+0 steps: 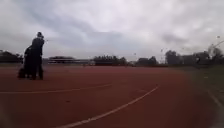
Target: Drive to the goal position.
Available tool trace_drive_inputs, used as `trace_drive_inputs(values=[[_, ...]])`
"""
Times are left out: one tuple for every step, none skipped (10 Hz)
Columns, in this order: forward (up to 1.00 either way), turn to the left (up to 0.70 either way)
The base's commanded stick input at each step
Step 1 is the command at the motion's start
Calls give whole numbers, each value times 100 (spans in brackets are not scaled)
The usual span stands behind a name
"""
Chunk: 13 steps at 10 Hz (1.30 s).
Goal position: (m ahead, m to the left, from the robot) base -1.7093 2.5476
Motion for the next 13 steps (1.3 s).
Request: trace_drive_inputs(values=[[70, 0], [70, 0], [70, 0], [70, 0], [70, 0], [70, 0], [70, 0], [70, 0], [70, 0], [70, 0], [70, 0], [70, 0], [70, 0]])
